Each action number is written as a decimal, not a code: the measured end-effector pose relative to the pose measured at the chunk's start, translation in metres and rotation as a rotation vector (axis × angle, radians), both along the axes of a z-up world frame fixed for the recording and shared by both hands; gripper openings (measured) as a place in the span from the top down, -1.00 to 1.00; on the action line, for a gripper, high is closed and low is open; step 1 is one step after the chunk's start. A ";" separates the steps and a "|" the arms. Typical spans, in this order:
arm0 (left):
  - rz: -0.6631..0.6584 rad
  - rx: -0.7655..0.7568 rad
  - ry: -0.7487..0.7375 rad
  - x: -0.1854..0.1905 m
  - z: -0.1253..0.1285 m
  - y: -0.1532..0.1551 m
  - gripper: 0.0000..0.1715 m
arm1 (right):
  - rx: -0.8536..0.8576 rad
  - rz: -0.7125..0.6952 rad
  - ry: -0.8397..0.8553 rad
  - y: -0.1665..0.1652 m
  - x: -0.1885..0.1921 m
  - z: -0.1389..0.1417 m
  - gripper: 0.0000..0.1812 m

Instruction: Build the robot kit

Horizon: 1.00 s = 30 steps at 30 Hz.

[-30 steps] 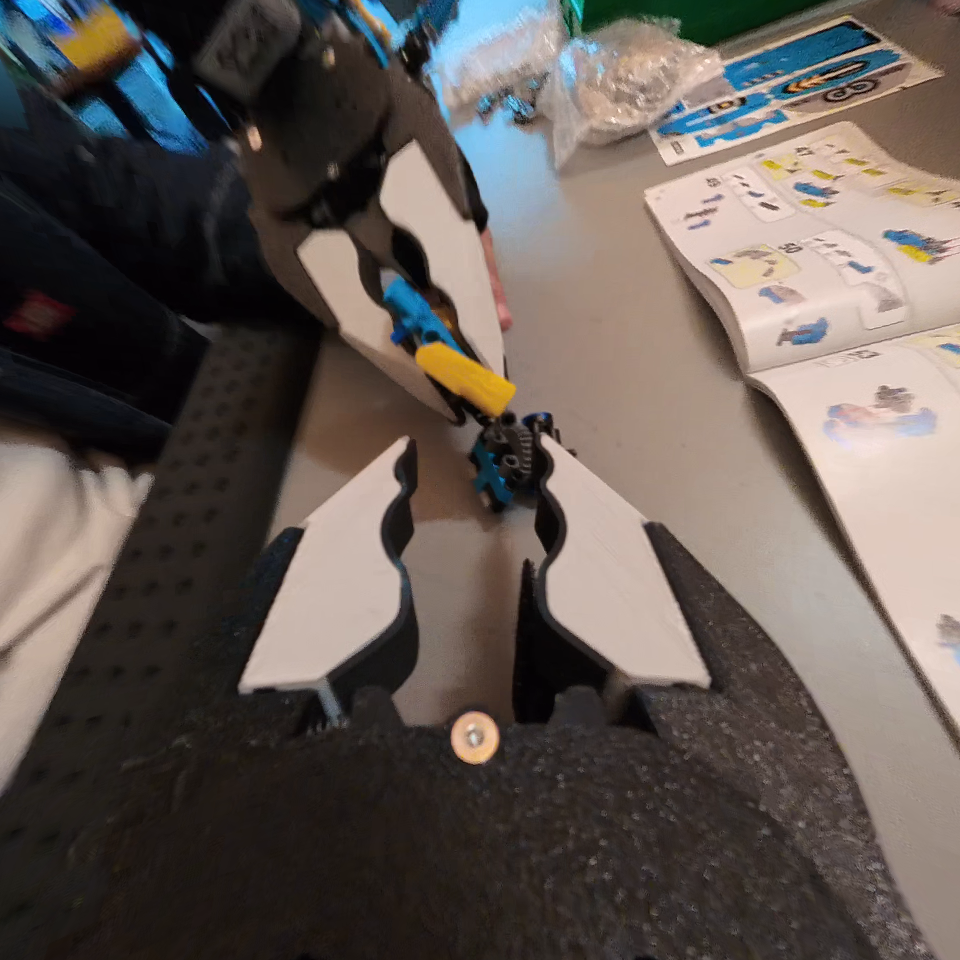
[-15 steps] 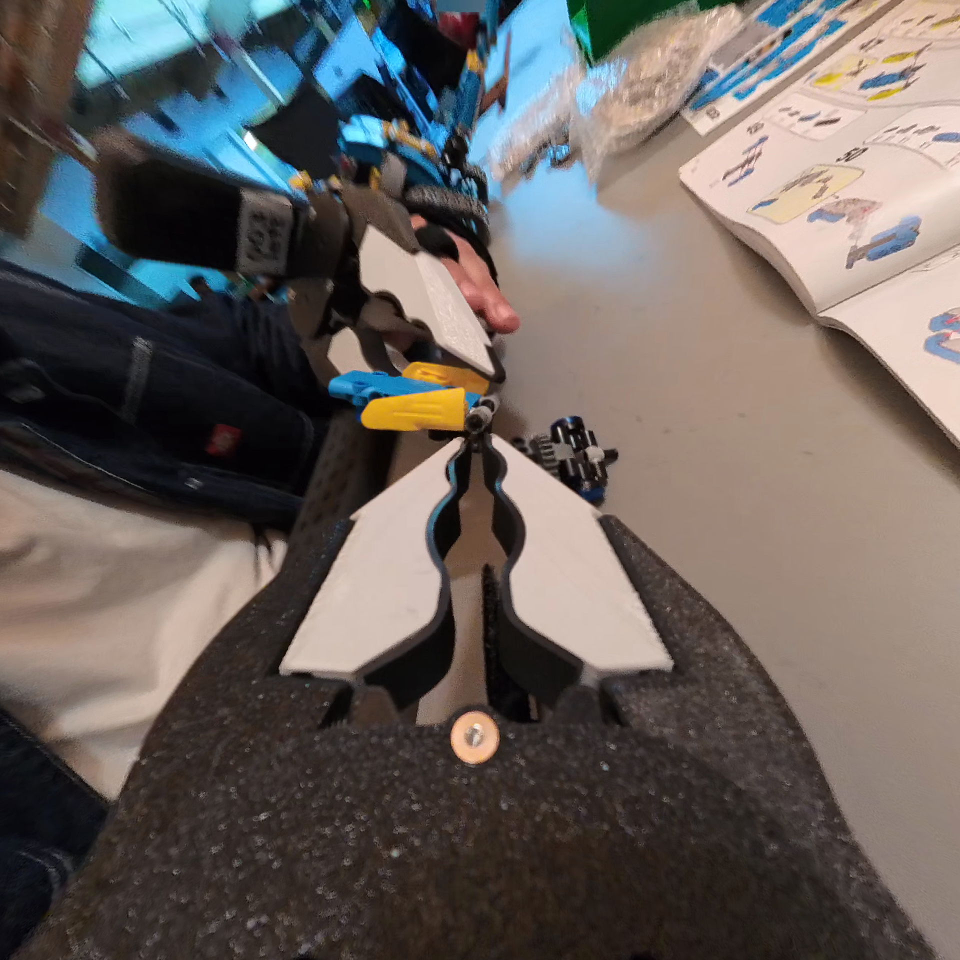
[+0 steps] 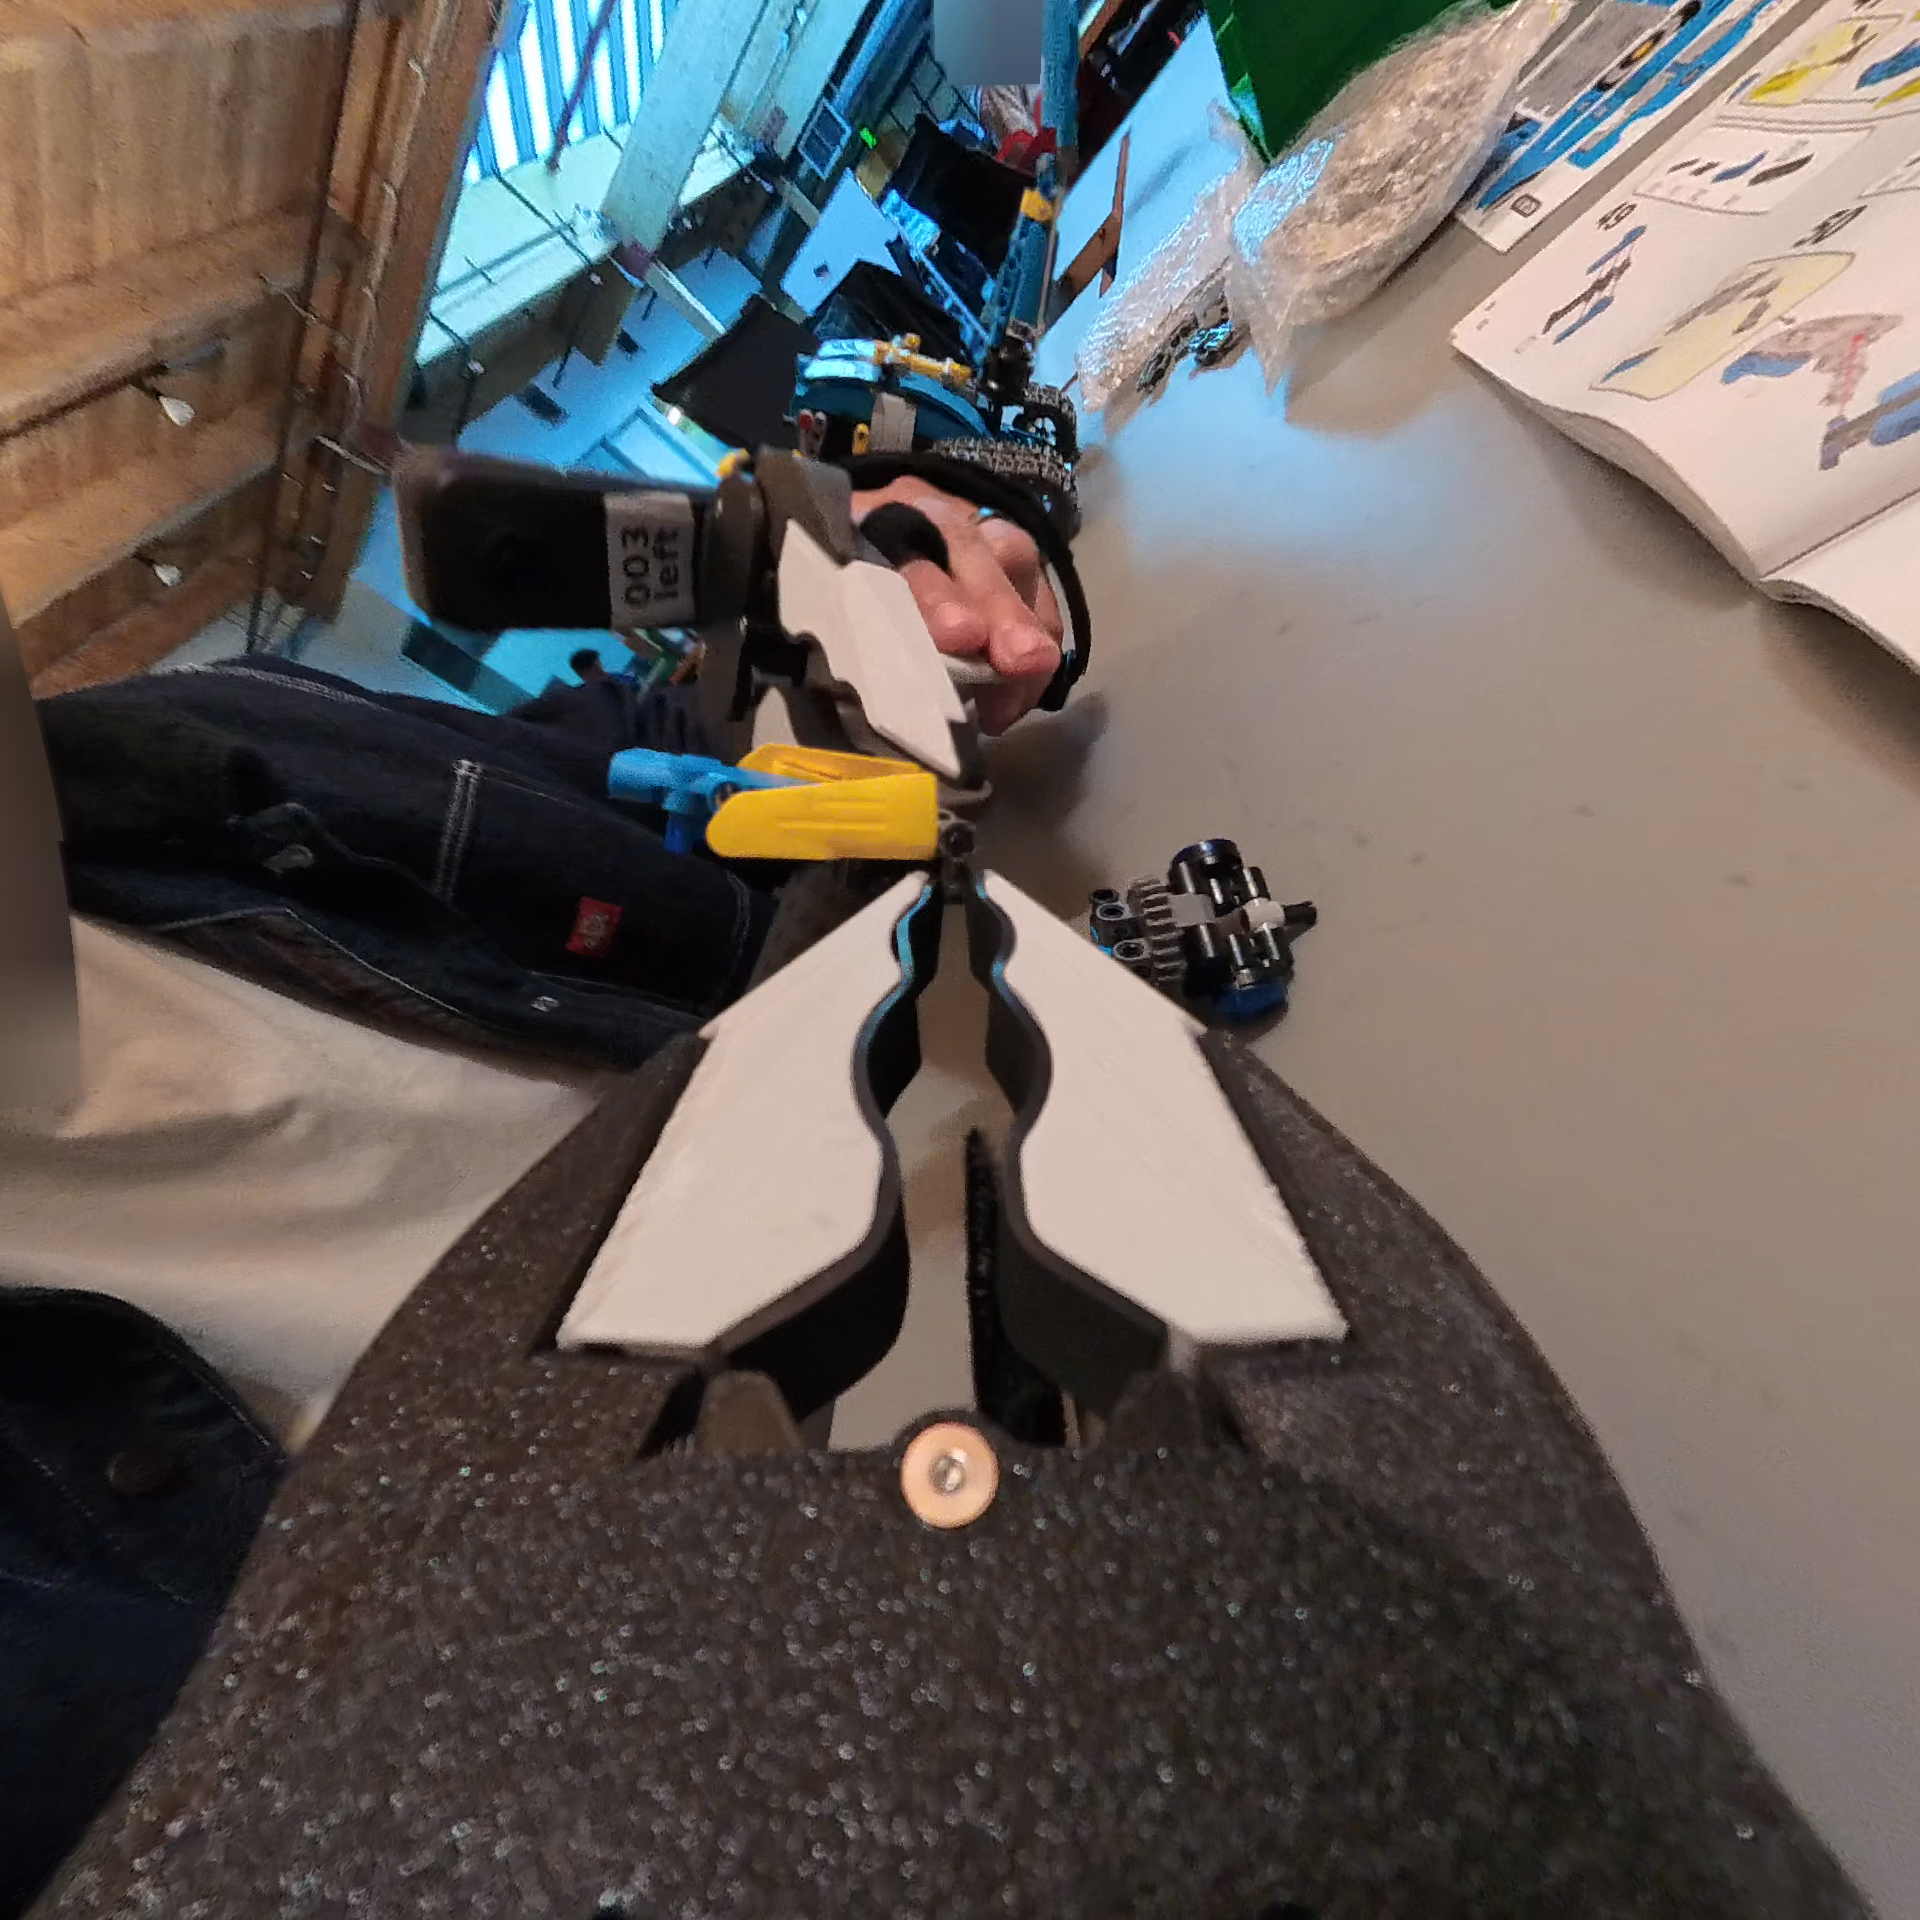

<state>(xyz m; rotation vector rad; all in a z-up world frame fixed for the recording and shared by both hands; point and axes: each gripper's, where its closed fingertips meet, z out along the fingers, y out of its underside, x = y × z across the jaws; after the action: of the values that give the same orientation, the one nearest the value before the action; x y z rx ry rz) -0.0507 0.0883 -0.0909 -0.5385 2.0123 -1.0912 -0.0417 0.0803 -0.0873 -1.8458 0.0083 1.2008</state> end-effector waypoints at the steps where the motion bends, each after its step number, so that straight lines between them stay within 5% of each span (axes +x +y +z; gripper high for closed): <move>1: -0.019 -0.030 0.027 -0.002 -0.001 -0.001 0.83 | 0.003 0.000 -0.028 0.000 -0.001 -0.001 0.96; 8: -0.152 -0.239 0.151 -0.017 0.009 -0.008 0.84 | 0.191 -0.020 -0.245 -0.001 -0.003 0.013 0.60; 10: -0.207 -0.298 0.190 -0.024 0.012 -0.013 0.84 | 0.344 0.063 -0.325 -0.010 -0.020 0.024 0.57; 14: -0.266 -0.330 0.253 -0.032 0.009 -0.019 0.84 | 0.272 0.199 -0.341 -0.020 -0.038 0.017 0.53; 18: -0.275 -0.344 0.276 -0.033 0.008 -0.020 0.84 | 0.331 0.142 -0.471 -0.011 -0.036 0.015 0.72; 30: -0.127 -0.312 0.320 -0.014 -0.008 -0.003 0.84 | 0.230 -0.010 -0.466 0.009 -0.017 0.005 0.77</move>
<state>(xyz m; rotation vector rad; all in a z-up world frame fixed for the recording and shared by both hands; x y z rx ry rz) -0.0648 0.0857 -0.0985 -0.7968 2.1835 -1.4893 -0.0585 0.0894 -0.0818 -1.8722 -0.3645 0.7079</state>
